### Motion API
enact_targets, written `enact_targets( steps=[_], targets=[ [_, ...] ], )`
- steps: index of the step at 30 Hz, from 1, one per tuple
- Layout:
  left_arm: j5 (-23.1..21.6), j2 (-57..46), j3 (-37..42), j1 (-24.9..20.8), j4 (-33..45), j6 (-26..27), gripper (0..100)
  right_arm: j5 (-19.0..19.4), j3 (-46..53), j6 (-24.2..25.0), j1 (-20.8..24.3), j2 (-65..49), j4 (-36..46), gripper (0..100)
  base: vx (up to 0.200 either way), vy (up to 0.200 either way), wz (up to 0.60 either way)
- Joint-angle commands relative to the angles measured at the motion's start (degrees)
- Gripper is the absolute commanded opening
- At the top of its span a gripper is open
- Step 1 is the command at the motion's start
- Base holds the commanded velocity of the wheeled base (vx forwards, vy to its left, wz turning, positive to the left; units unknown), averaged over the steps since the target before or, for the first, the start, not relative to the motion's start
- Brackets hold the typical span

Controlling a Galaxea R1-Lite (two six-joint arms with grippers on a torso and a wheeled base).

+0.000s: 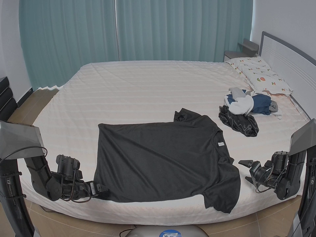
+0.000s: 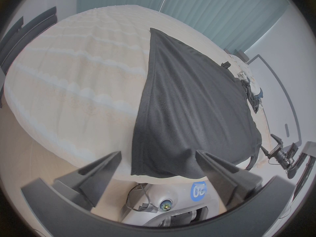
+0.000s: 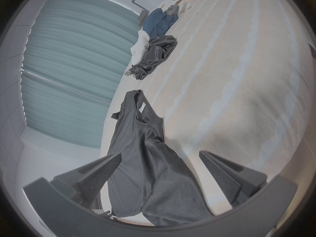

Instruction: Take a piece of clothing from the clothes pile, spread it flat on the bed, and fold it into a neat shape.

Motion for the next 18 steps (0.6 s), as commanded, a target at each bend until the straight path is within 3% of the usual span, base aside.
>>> enact_targets(
  steps=[1,5,9,18],
  targets=[
    [0.57,0.42,0.63,-0.29,0.11,0.54,0,0.02,-0.04,-0.02,0.01,-0.06,-0.67,100,0.0,0.0,0.0],
    [1.8,0.33,1.42,-0.47,0.64,2.38,0,-0.07,-0.04,-0.28,0.01,0.12,-0.67,100,0.0,0.0,0.0],
    [5.76,0.33,0.9,-0.38,3.54,4.67,0,-0.07,1.9,-2.57,0.01,-0.32,-0.67,100,0.0,0.0,0.0],
    [10.33,-1.78,-0.07,-0.03,9.25,4.93,0,0.02,5.76,-7.32,1.33,-1.2,-0.67,100,0.0,0.0,0.0]
  ],
)
